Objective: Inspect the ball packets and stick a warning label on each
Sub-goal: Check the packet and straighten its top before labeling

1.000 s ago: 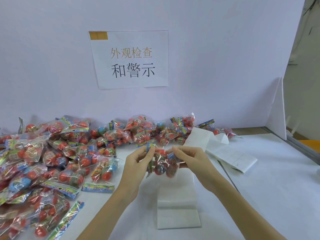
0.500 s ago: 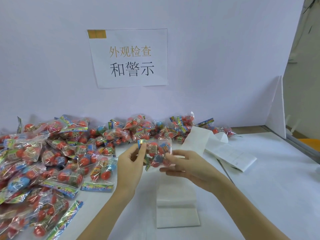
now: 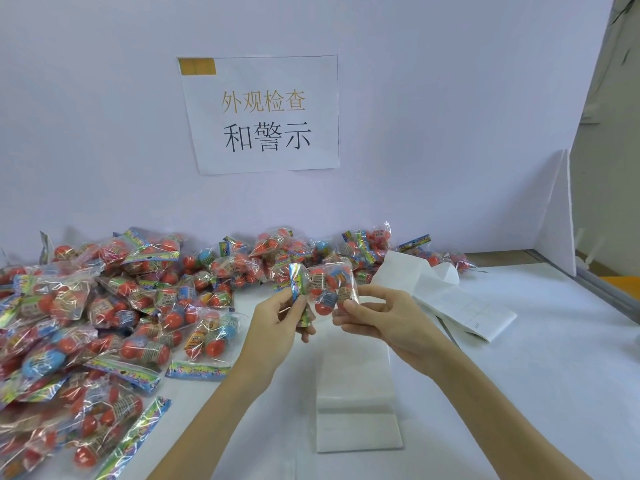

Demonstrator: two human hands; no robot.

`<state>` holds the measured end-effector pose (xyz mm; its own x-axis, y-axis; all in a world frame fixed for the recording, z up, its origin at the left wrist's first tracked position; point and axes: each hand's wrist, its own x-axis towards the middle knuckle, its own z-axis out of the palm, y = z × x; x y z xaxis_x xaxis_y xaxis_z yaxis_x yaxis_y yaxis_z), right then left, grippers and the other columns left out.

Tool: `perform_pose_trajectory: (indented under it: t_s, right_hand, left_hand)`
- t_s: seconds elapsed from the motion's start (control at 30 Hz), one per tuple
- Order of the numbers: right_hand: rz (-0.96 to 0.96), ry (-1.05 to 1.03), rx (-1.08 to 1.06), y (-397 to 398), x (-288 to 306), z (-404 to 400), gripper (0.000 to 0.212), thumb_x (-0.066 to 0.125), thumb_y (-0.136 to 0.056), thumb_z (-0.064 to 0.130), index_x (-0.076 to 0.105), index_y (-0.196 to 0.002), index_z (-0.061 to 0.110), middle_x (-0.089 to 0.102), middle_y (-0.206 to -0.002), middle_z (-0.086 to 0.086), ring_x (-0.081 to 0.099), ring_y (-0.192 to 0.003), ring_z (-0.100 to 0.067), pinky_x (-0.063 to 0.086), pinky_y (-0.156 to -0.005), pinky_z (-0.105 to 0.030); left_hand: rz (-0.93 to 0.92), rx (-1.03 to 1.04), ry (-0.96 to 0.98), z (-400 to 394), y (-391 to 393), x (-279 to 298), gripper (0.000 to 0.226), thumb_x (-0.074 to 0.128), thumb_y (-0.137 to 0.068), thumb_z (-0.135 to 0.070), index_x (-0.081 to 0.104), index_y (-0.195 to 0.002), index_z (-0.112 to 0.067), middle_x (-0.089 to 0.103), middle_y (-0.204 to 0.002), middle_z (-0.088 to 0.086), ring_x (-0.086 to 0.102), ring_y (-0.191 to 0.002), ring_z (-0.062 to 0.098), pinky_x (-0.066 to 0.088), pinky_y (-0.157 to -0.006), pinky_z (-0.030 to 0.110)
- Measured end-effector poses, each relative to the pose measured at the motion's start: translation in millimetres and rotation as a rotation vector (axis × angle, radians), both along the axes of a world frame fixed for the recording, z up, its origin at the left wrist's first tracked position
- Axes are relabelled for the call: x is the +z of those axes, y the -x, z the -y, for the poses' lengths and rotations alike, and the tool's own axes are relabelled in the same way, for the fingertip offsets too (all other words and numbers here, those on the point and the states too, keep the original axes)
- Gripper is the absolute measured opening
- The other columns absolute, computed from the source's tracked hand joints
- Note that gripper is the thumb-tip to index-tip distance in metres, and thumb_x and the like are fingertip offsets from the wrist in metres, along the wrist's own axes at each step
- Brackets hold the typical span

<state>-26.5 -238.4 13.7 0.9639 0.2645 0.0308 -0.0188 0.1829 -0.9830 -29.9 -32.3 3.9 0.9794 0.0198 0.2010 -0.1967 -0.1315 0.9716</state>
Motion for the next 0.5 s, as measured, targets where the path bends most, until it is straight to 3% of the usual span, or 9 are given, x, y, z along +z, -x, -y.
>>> perform_pose_trajectory:
  t_s: [0.1, 0.2, 0.3, 0.37, 0.43, 0.5]
  right_hand:
    - [0.058, 0.118, -0.034, -1.5, -1.5, 2.2, 0.025, 0.075, -0.096, 0.02, 0.071, -0.12, 0.017, 0.08, -0.1, -0.011, 0.076, -0.089, -0.023, 0.059, -0.08, -0.025]
    - [0.1, 0.273, -0.038, -2.6, -2.4, 4.4, 0.016, 0.072, -0.099, 0.022, 0.075, -0.115, 0.024, 0.075, -0.089, -0.002, 0.067, -0.08, -0.013, 0.057, -0.079, -0.025]
    - [0.115, 0.302, 0.028, -2.9, -2.7, 4.8, 0.016, 0.07, -0.1, 0.025, 0.076, -0.115, 0.026, 0.075, -0.095, -0.006, 0.064, -0.083, -0.014, 0.055, -0.079, -0.027]
    - [0.128, 0.31, 0.041, -2.7, -3.7, 2.9, 0.018, 0.069, -0.1, 0.03, 0.076, -0.115, 0.023, 0.077, -0.105, -0.012, 0.068, -0.091, -0.024, 0.057, -0.084, -0.037]
    - [0.139, 0.322, 0.018, -3.2, -4.9, 0.5, 0.032, 0.067, -0.099, 0.044, 0.076, -0.114, 0.016, 0.075, -0.107, -0.018, 0.069, -0.096, -0.03, 0.058, -0.089, -0.043]
    - [0.159, 0.353, -0.01, -3.4, -6.0, -0.3, 0.047, 0.063, -0.094, 0.056, 0.077, -0.113, 0.015, 0.074, -0.104, -0.017, 0.066, -0.086, -0.021, 0.057, -0.082, -0.033]
  left_hand:
    - [-0.056, -0.049, -0.027, 0.6, 3.0, 1.4, 0.016, 0.054, -0.106, -0.006, 0.065, -0.114, -0.015, 0.07, -0.09, 0.006, 0.065, -0.072, 0.012, 0.052, -0.075, 0.025]
    - [-0.055, -0.09, 0.037, -2.8, 5.1, 5.9, 0.039, 0.062, -0.102, -0.015, 0.058, -0.133, -0.037, 0.07, -0.113, -0.016, 0.065, -0.1, -0.005, 0.044, -0.088, 0.015]
    - [-0.053, -0.107, 0.075, -2.3, 5.9, 9.8, 0.033, 0.062, -0.098, -0.04, 0.069, -0.128, -0.027, 0.075, -0.115, -0.008, 0.069, -0.109, 0.008, 0.051, -0.096, 0.022]
    - [-0.057, -0.088, 0.077, -0.8, 6.3, 8.8, 0.023, 0.065, -0.099, -0.033, 0.077, -0.116, -0.021, 0.079, -0.105, -0.001, 0.073, -0.103, 0.019, 0.058, -0.09, 0.026]
    - [-0.055, -0.064, 0.106, -1.7, 5.2, 5.8, 0.02, 0.069, -0.097, -0.03, 0.079, -0.109, -0.018, 0.079, -0.1, 0.005, 0.074, -0.099, 0.024, 0.06, -0.086, 0.028]
    - [-0.076, -0.076, 0.152, -4.1, 3.2, 5.7, 0.026, 0.074, -0.09, -0.034, 0.079, -0.107, -0.015, 0.078, -0.102, 0.007, 0.073, -0.096, 0.023, 0.058, -0.084, 0.028]
